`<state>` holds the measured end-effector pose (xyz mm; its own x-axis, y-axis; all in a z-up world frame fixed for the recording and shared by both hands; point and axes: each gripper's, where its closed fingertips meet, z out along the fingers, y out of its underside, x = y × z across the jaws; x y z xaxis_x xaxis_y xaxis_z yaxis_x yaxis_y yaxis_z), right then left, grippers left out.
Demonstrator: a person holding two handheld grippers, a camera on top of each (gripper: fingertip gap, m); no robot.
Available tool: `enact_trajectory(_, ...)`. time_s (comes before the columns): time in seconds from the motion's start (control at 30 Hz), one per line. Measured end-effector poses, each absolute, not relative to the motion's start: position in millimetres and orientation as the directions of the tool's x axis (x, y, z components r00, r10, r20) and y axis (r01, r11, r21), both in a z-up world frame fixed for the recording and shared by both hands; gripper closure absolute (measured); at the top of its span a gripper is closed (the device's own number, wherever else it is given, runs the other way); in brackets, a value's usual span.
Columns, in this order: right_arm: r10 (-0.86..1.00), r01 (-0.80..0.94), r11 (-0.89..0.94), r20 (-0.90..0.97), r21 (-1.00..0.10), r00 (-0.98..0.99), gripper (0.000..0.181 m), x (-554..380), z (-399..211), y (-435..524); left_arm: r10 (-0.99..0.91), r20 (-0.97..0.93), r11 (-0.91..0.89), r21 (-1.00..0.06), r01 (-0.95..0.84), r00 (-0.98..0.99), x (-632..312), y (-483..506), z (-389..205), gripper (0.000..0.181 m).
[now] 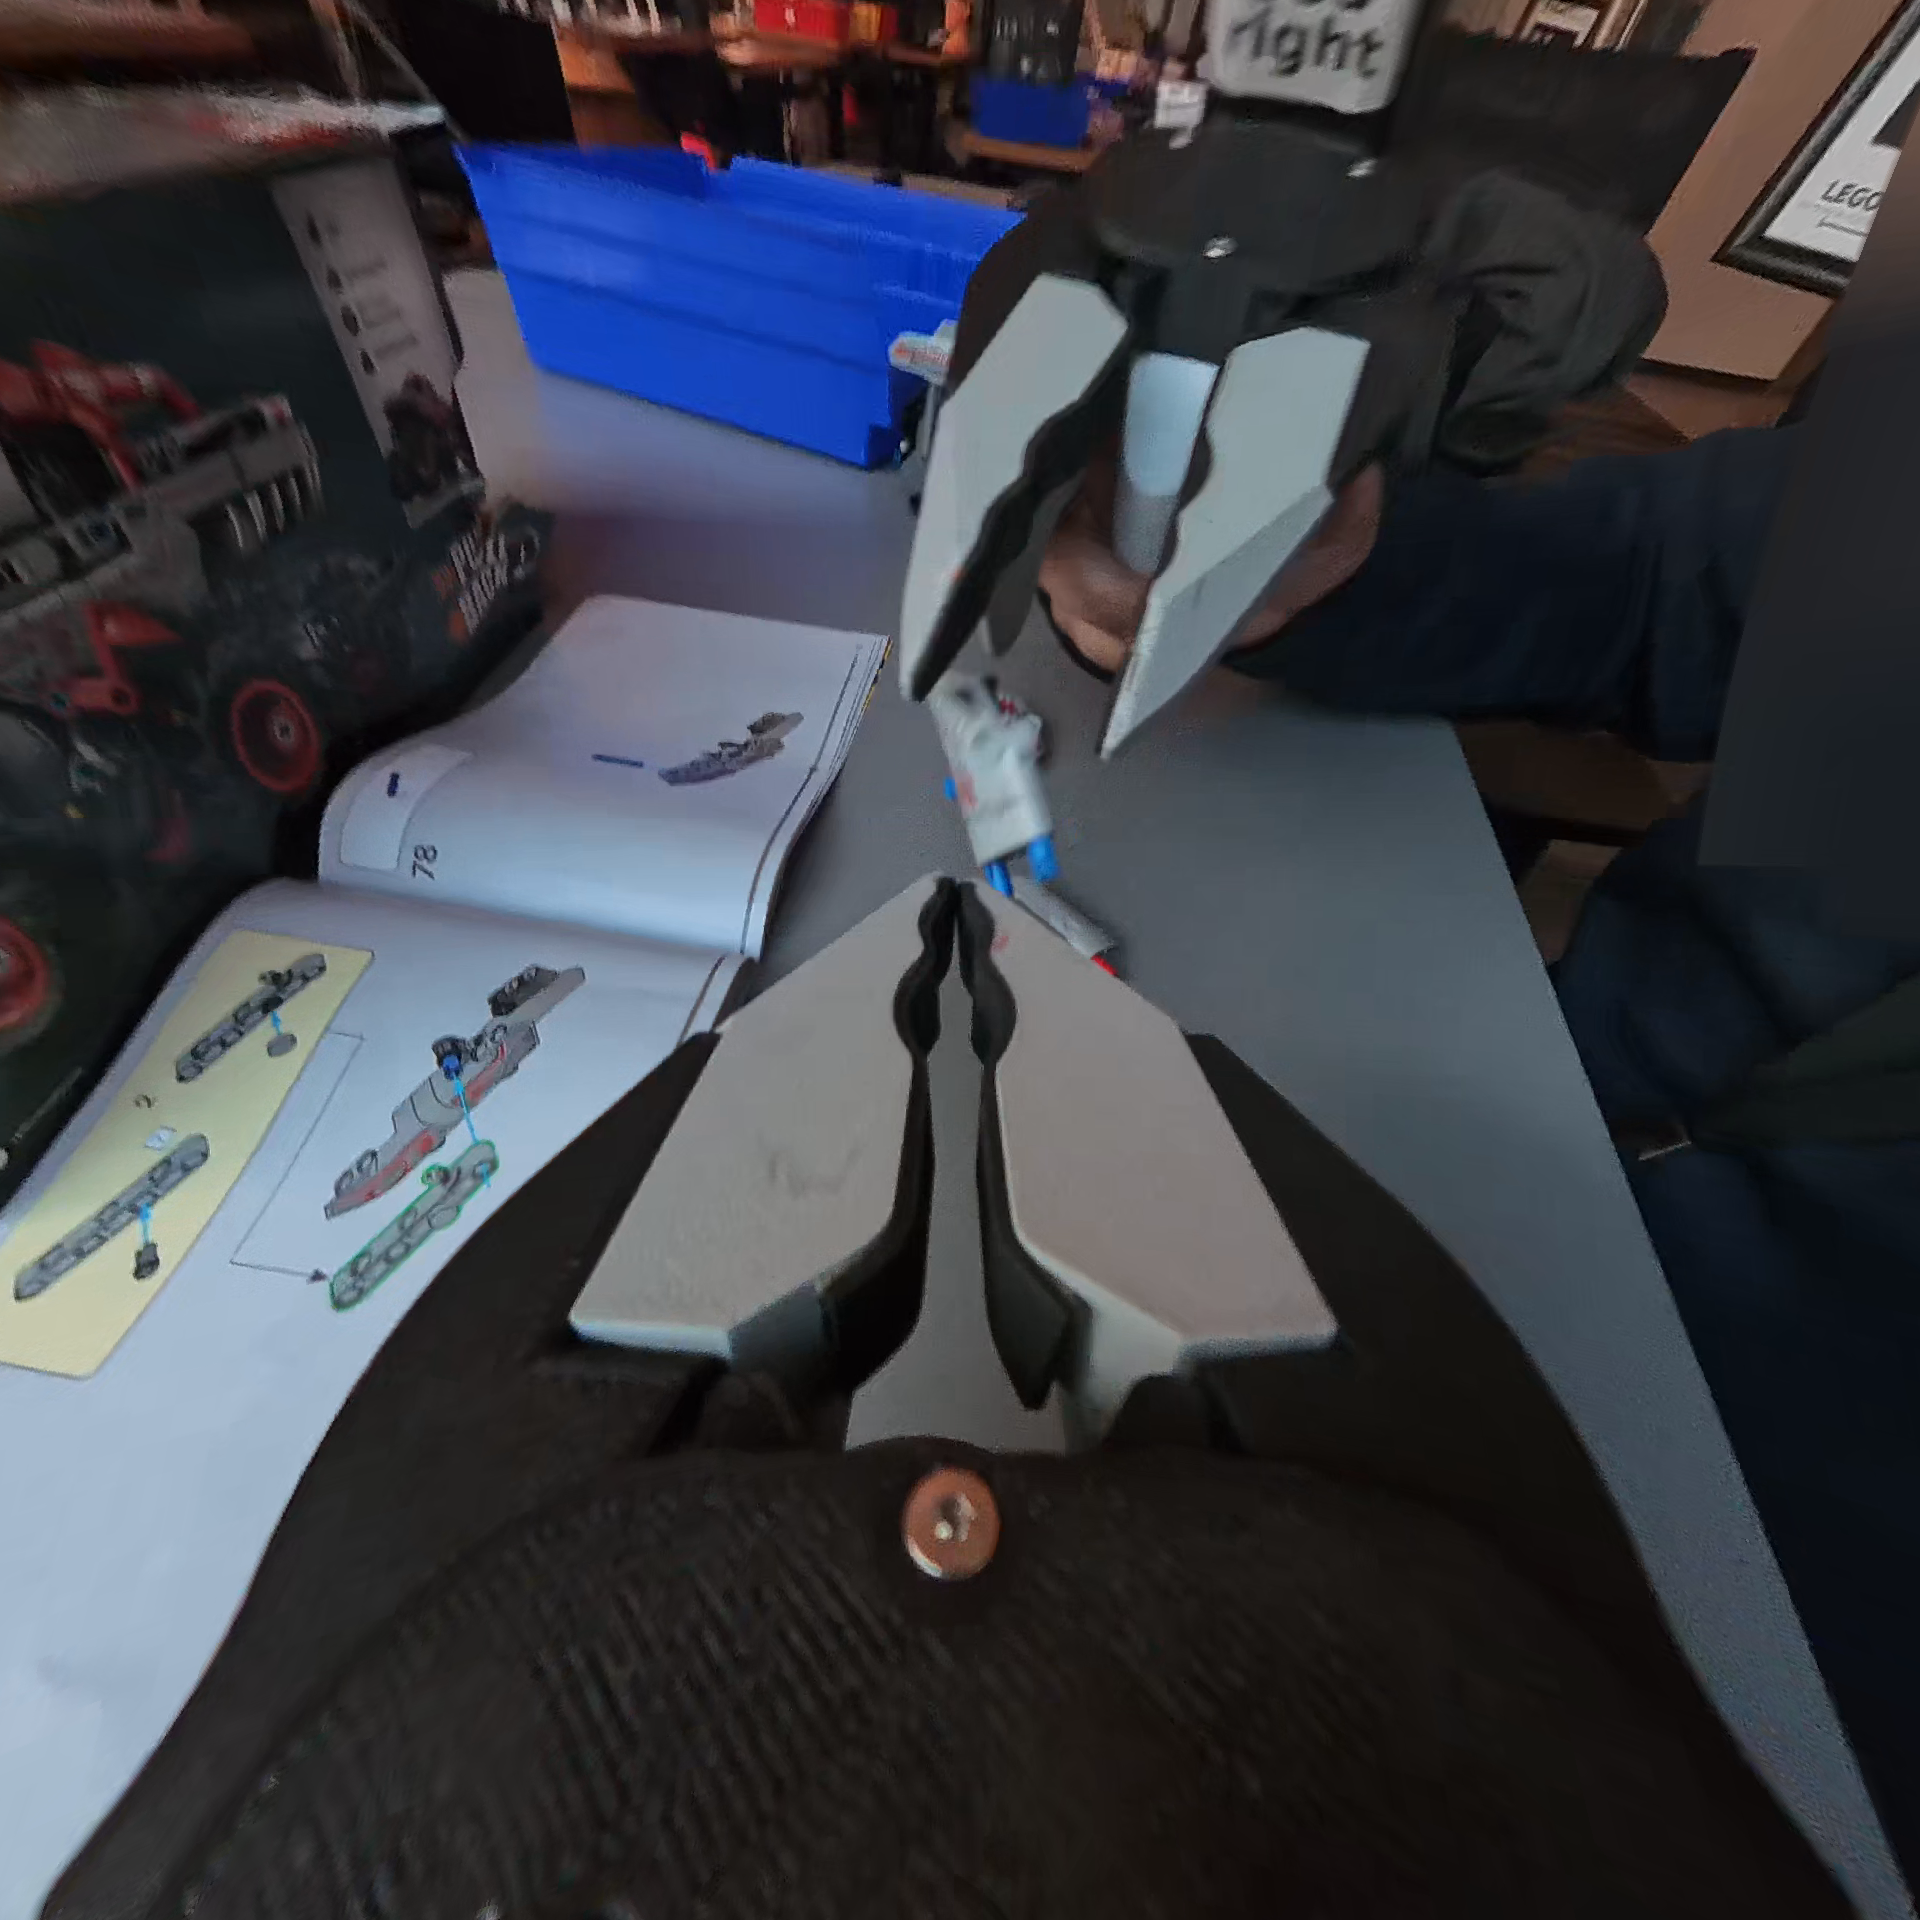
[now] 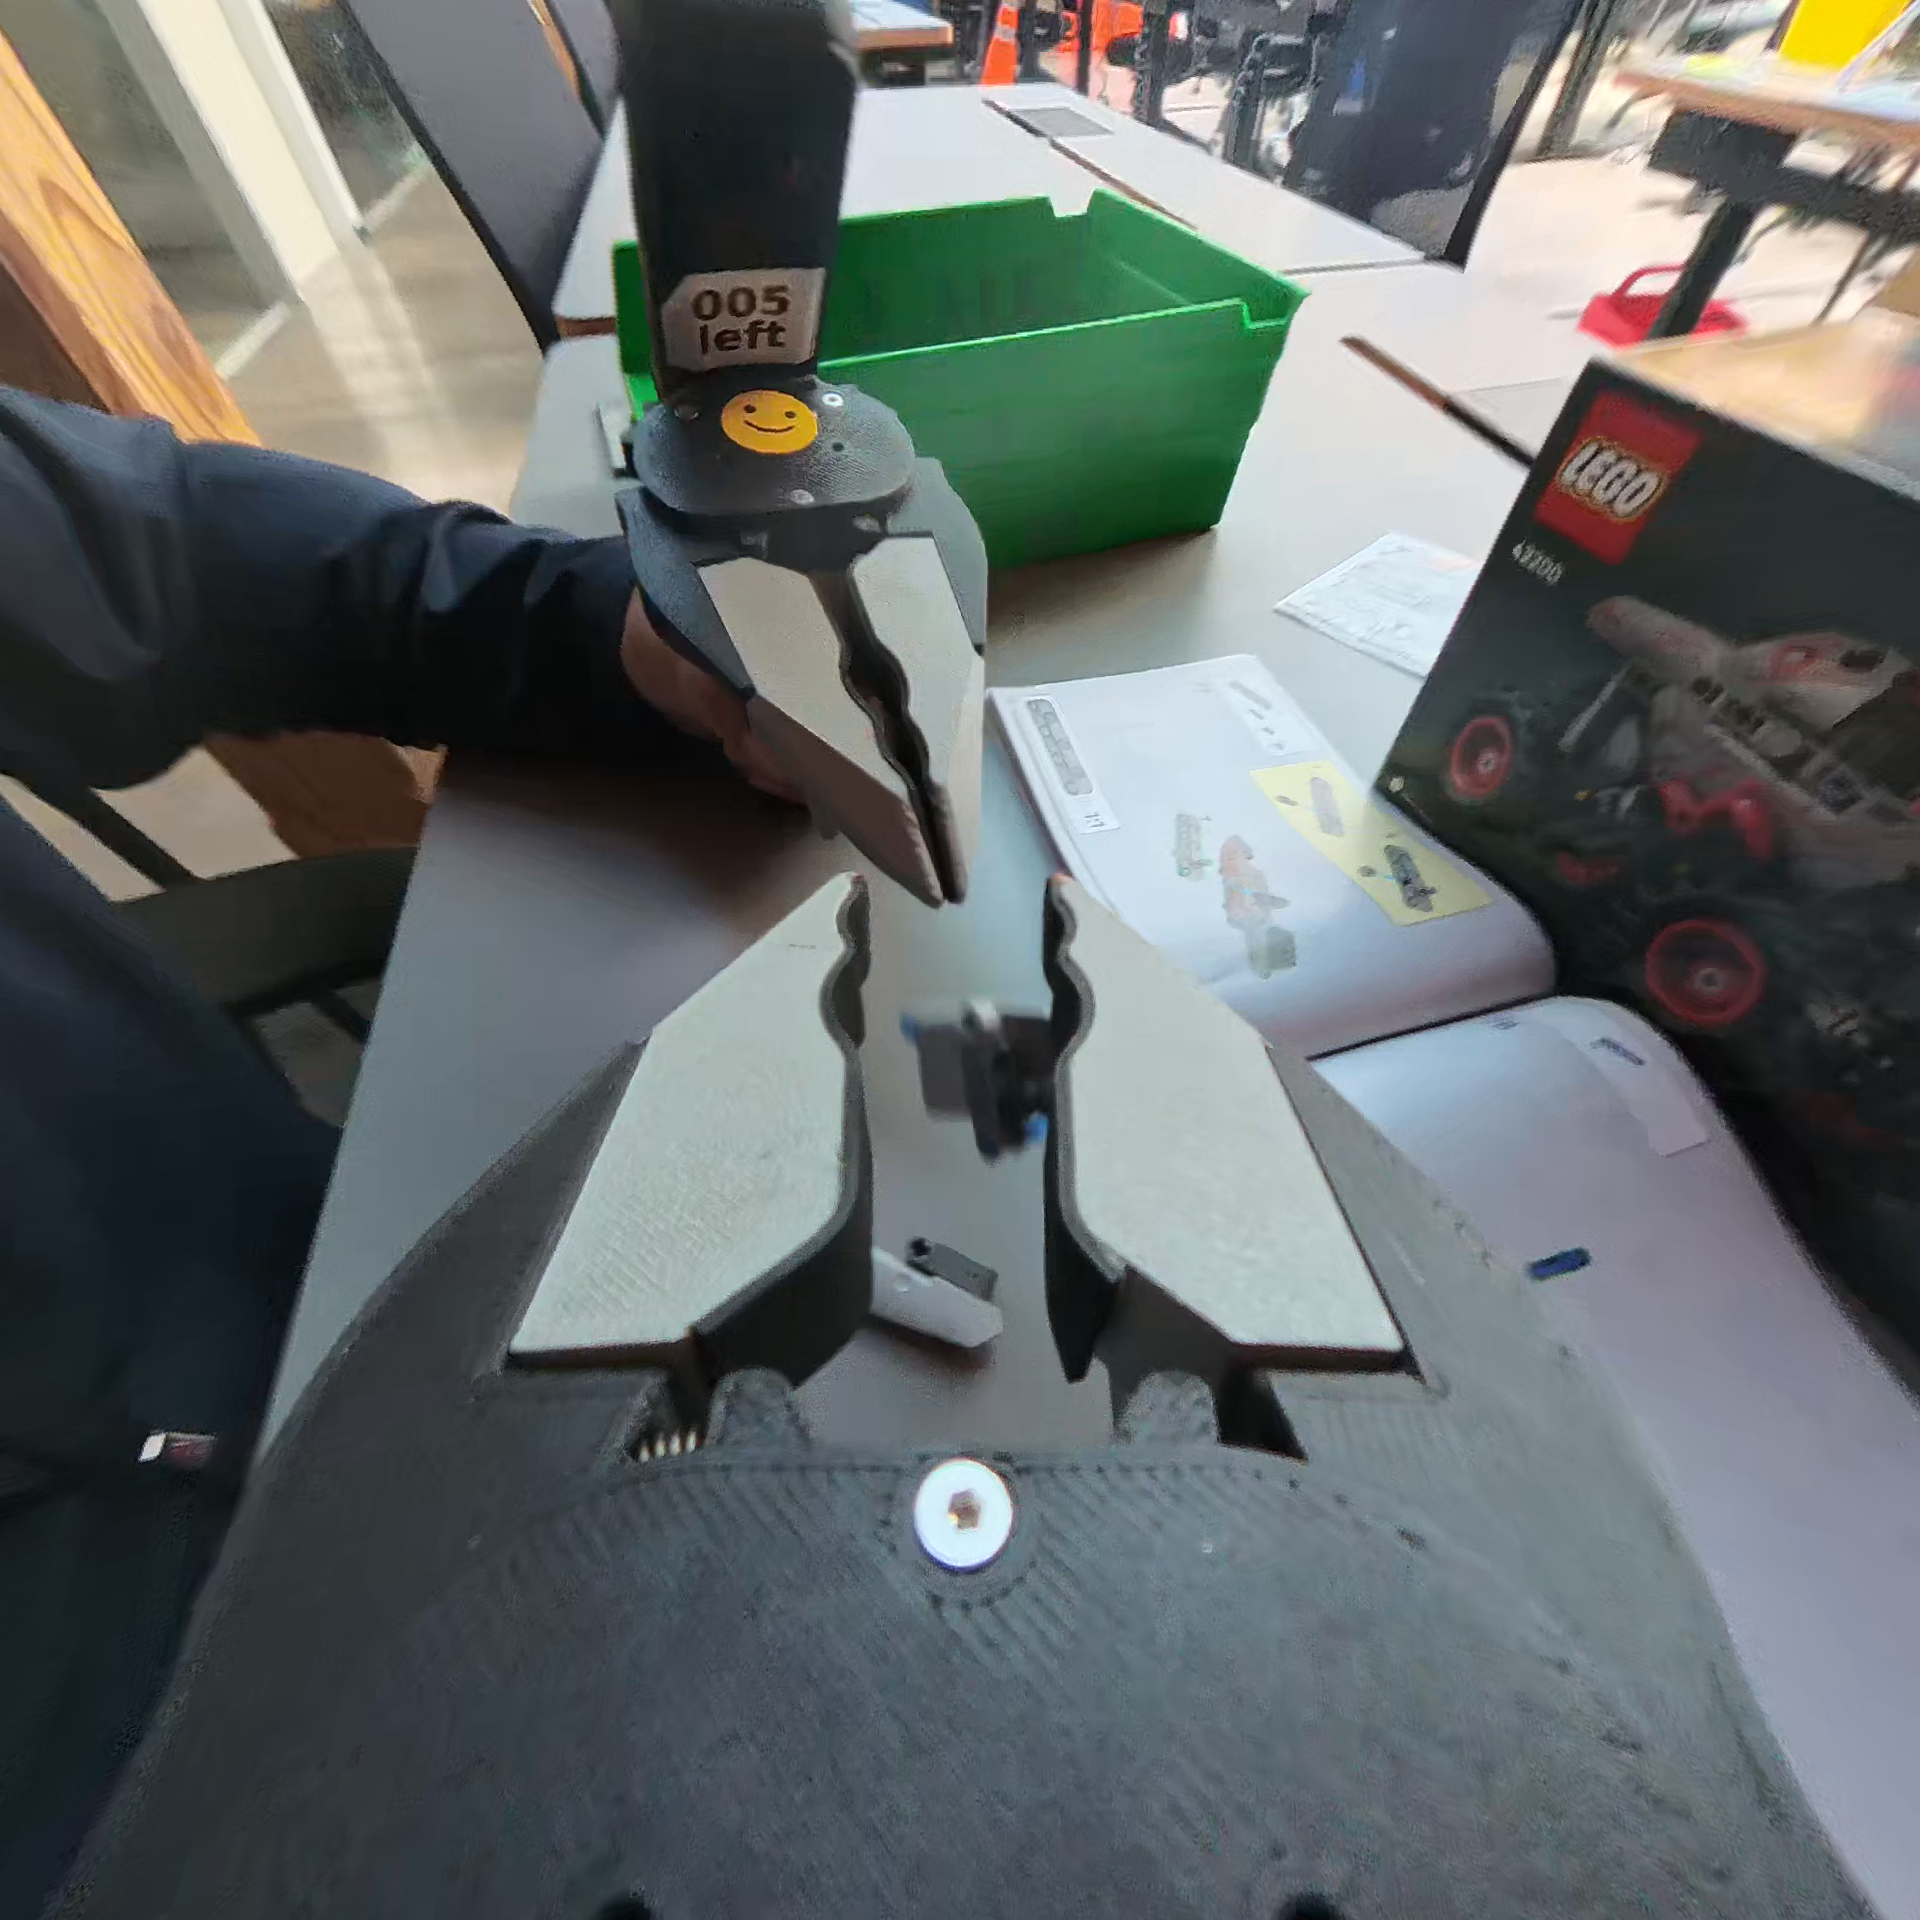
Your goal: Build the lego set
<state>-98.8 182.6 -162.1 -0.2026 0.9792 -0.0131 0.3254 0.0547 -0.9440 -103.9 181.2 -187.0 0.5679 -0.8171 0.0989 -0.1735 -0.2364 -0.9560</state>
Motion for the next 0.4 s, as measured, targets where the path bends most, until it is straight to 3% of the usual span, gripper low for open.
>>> enact_trajectory(0.07,0.970,0.337,-0.036,-0.113,-0.941,-0.213,0.181,-98.9,-166.8,181.2,-0.823,0.061,-0.192,-0.966,-0.176,0.565,-102.2,178.1,-183.6,0.181)
enact_trajectory(0.2,0.992,0.518,-0.038,-0.096,-0.855,-0.085,0.179,-102.4,-209.1,210.7,-0.720,0.113,-0.371,-0.897,-0.242,0.684,-119.1,195.5,-210.9,0.181)
enact_trajectory(0.4,0.996,0.383,-0.087,-0.081,-0.920,0.030,0.169,-74.1,-169.9,257.4,-0.661,0.009,-0.418,-0.835,-0.358,0.751,-132.5,201.6,-231.4,0.181)
